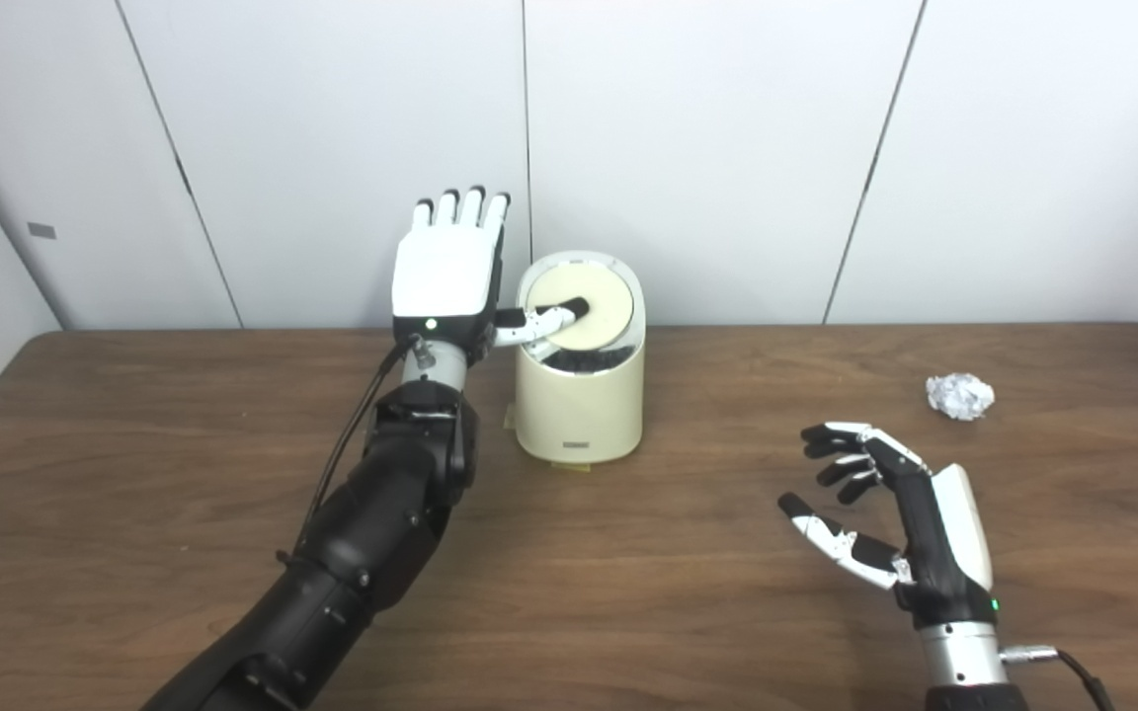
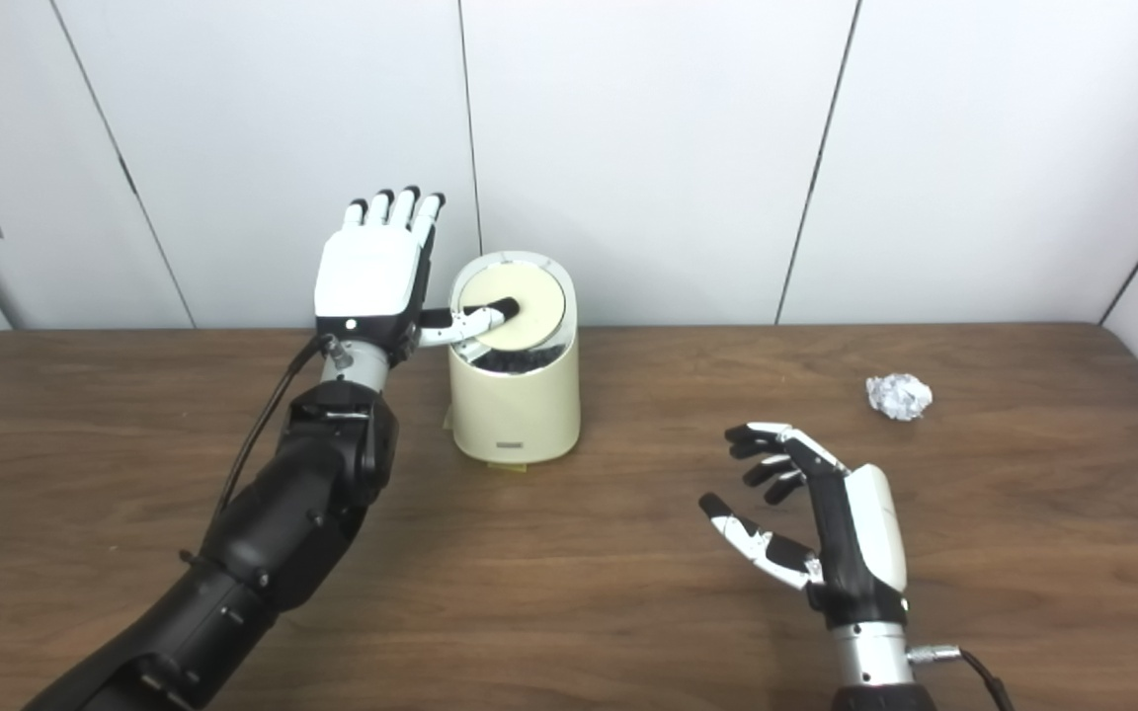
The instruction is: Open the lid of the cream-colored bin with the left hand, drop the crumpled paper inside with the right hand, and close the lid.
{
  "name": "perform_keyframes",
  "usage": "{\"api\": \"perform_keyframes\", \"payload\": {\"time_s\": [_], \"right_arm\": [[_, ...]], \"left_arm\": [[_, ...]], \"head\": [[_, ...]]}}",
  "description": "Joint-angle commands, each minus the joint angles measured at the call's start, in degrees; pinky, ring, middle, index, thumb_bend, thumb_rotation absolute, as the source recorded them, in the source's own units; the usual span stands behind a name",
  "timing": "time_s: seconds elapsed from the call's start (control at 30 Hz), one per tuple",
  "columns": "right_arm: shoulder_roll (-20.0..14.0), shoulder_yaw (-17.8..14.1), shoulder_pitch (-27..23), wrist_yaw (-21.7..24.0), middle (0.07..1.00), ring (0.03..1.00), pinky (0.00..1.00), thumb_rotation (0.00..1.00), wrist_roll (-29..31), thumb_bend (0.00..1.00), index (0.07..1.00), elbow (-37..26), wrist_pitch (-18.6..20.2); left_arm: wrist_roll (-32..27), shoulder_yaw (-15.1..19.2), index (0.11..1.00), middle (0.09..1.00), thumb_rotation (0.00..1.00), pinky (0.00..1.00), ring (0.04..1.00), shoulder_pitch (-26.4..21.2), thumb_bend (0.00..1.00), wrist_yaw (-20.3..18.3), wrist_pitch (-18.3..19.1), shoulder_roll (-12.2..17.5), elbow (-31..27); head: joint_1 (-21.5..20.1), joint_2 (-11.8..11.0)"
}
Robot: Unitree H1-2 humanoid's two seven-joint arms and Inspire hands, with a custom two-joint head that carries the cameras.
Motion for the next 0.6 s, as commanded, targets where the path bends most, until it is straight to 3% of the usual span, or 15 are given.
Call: {"api": "perform_keyframes", "payload": {"time_s": [0.0,0.17,0.37,0.57], "right_arm": [[0.57,0.53,0.39,-1.33,0.626,0.522,0.37,0.22,-0.73,0.32,0.646,2.95,-1.98],[0.71,0.54,0.34,-1.26,0.627,0.522,0.38,0.22,-0.56,0.32,0.645,3.14,-1.82],[0.76,0.62,0.34,-0.90,0.636,0.556,0.42,0.22,-0.62,0.32,0.643,2.89,-1.15],[0.81,0.68,0.34,-1.05,0.632,0.537,0.39,0.23,-0.74,0.32,0.644,2.95,-1.24]], "left_arm": [[-1.97,2.06,0.995,1.000,1.00,1.00,1.000,-1.70,0.82,0.08,0.77,-0.78,-1.87],[-9.83,8.81,0.970,0.993,1.00,1.00,1.000,-1.05,0.82,-1.41,1.66,-4.64,-4.80],[-11.49,15.22,0.954,0.990,1.00,1.00,1.000,0.09,0.83,-6.42,1.91,-8.18,-10.88],[-16.89,19.77,0.982,0.999,1.00,1.00,1.000,2.04,0.82,-8.24,1.80,-10.43,-19.30]], "head": [[-0.01,0.03],[0.05,-0.13],[-0.13,-0.35],[-0.13,-0.35]]}}
